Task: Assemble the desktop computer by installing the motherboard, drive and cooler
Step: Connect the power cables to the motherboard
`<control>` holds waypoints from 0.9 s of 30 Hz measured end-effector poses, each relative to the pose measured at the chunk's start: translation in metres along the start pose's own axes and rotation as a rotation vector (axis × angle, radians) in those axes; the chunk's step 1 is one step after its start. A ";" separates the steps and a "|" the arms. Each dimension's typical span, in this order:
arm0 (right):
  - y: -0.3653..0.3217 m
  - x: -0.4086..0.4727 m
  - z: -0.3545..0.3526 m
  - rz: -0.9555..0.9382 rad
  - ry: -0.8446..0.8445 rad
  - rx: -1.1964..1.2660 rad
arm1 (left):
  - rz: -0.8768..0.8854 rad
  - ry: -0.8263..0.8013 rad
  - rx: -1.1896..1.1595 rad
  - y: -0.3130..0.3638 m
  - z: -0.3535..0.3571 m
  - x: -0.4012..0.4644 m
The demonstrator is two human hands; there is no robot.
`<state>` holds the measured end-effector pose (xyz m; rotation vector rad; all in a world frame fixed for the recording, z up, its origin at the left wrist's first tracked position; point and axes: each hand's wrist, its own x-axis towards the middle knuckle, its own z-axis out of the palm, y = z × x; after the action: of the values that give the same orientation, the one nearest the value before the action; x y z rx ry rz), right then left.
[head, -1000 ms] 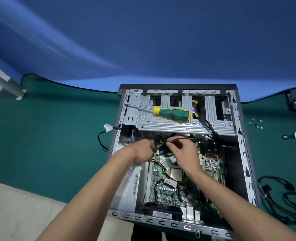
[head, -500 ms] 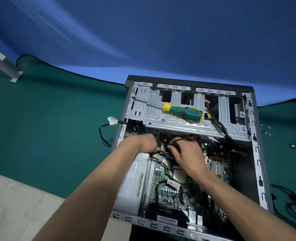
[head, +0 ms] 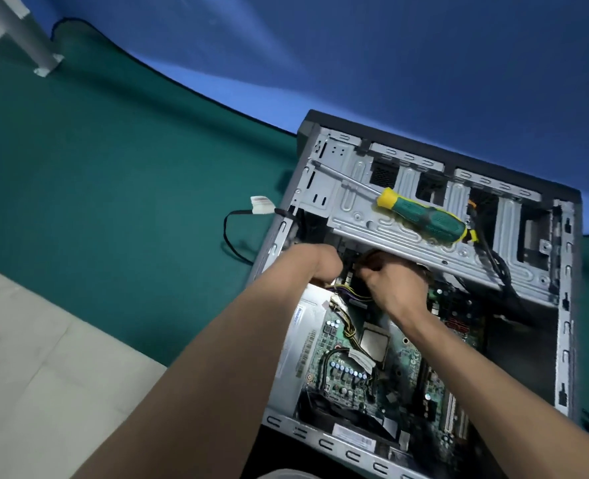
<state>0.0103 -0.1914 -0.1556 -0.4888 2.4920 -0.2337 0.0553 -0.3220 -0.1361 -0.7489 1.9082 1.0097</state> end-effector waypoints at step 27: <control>-0.007 0.013 0.021 0.086 0.113 0.431 | -0.181 -0.062 -0.591 -0.003 -0.002 0.008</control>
<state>0.0145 -0.2042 -0.1776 -0.1933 2.4632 -0.7604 0.0527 -0.3264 -0.1434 -1.1815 1.4570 1.4791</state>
